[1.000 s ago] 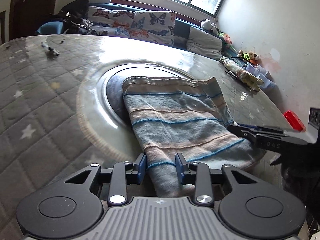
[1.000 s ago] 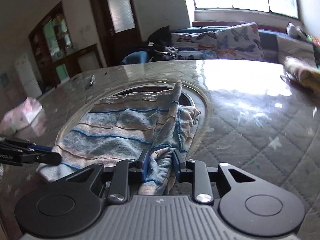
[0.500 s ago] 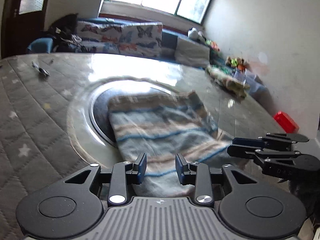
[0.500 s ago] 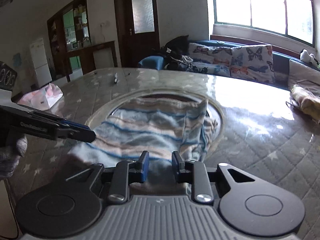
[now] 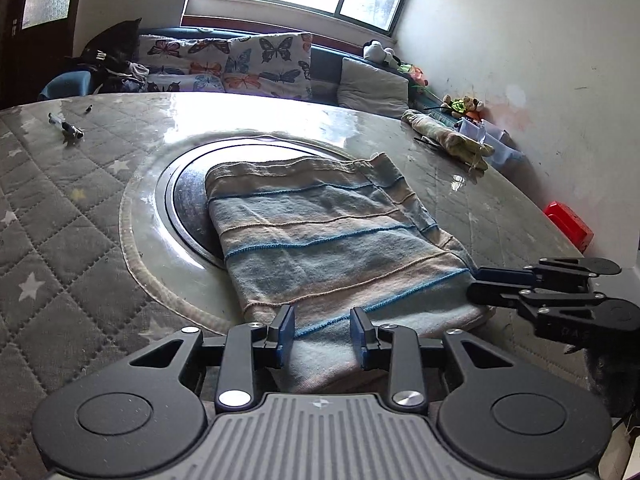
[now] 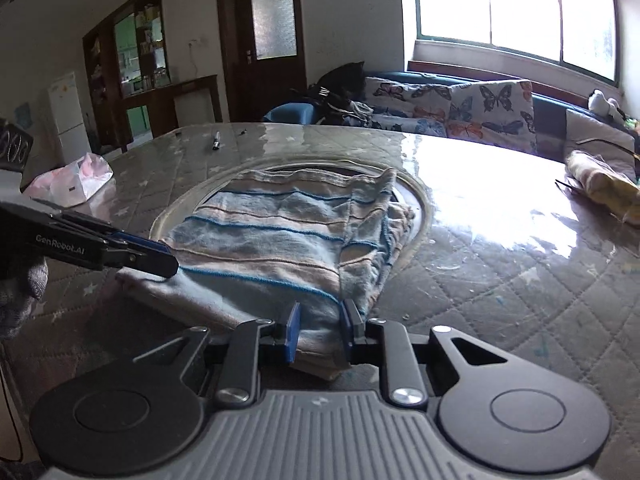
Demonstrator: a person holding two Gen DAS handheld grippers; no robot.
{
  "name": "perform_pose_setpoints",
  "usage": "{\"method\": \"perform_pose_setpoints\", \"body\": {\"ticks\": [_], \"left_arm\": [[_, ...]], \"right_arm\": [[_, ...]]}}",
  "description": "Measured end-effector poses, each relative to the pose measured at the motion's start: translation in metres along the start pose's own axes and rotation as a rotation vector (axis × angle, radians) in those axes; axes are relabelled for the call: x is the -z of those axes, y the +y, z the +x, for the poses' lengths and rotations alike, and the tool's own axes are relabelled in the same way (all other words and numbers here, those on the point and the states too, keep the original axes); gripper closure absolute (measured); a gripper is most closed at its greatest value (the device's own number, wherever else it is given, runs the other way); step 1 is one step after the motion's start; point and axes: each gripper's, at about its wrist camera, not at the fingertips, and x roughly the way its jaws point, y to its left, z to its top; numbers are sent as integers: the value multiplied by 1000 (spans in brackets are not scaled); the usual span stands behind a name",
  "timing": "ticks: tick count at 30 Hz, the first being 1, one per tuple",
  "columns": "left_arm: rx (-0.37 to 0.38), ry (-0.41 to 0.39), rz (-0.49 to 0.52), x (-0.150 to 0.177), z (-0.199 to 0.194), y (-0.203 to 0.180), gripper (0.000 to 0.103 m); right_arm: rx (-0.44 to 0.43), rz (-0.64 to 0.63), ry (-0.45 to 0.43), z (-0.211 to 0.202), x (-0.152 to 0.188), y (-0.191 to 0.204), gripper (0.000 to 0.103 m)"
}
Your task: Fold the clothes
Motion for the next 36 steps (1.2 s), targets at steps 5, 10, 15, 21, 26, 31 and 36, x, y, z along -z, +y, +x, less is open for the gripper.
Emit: {"method": "perform_pose_setpoints", "body": {"ticks": [5, 10, 15, 21, 26, 31, 36], "left_arm": [[-5, 7, 17, -2, 0, -2, 69], [0, -18, 39, -11, -5, -11, 65], [58, -34, 79, -22, 3, -33, 65], [130, -25, 166, -25, 31, -72, 67], [175, 5, 200, -24, 53, -87, 67], [189, 8, 200, -22, 60, -89, 67], [204, 9, 201, -22, 60, -86, 65]], "right_arm": [[19, -45, 30, -4, 7, 3, 83], [2, -35, 31, -10, 3, -1, 83], [-14, -8, 8, -21, -14, -11, 83], [3, 9, -14, -14, -41, -24, 83], [-1, 10, -2, 6, -58, -31, 83], [1, -16, 26, 31, -71, -37, 83], [-4, -41, 43, 61, -88, -40, 83]]}}
